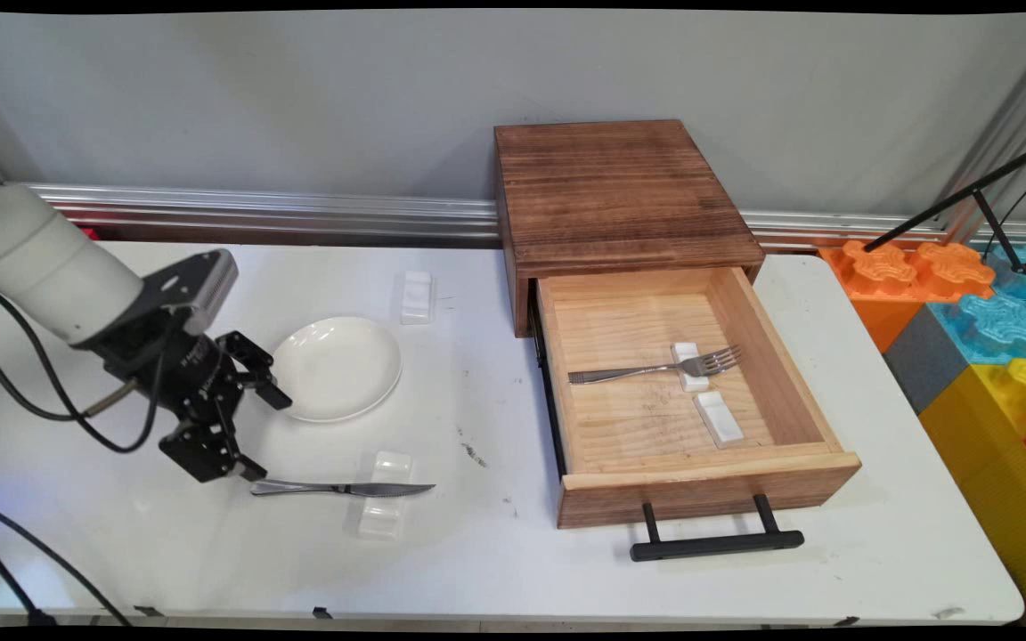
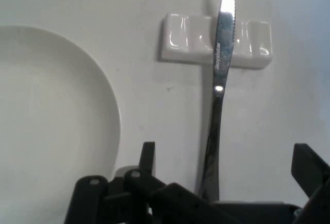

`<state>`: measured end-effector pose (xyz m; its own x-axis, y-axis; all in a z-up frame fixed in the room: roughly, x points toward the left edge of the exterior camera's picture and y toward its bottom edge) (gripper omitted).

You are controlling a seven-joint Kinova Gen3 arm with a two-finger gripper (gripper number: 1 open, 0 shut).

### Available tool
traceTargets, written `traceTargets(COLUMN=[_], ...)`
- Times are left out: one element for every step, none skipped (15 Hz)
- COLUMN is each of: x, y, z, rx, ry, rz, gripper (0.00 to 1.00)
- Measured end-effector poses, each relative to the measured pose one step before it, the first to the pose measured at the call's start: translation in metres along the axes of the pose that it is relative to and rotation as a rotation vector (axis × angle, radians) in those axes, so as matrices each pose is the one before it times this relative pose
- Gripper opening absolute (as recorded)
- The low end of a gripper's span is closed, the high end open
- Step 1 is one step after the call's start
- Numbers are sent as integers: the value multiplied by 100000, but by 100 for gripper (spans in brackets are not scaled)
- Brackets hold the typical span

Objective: Pick up the knife from the right of the white plate

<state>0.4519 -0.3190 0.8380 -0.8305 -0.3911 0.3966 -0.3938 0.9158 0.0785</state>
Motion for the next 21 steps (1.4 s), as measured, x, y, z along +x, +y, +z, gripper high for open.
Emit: traceTargets(x=[-90,-60,-31,-10,-6,-15,-3,-13,-18,-34,-37,-44,-40,-37,-33,-51,-55,-62,-54,-53,-41], y=[55,57,55,42,54,48,33,24,27,19,6,9,-10,-14,-13,-17,-15,-13,-6,-9,-8], z=[539,742,527,364,521,491,573,534,507,464,382,358,401,383,300,326,282,264,245,233,191], rx=[29,35,72,28,99,130,162,103,32,7,25,17,41,-9,-29,-50,-34,-33,-70,-79,-68], ry=[308,410,325,217,322,303,331,308,321,259,206,157,271,264,218,222,198,123,176,156,134], rz=[885,1138,697,442,573,426,477,382,341,271,191,177,207,253,179,180,131,146,167,135,86], gripper=[100,100,100,100,100,100,100,100,100,100,100,100,100,100,100,100,100,100,100,100,100])
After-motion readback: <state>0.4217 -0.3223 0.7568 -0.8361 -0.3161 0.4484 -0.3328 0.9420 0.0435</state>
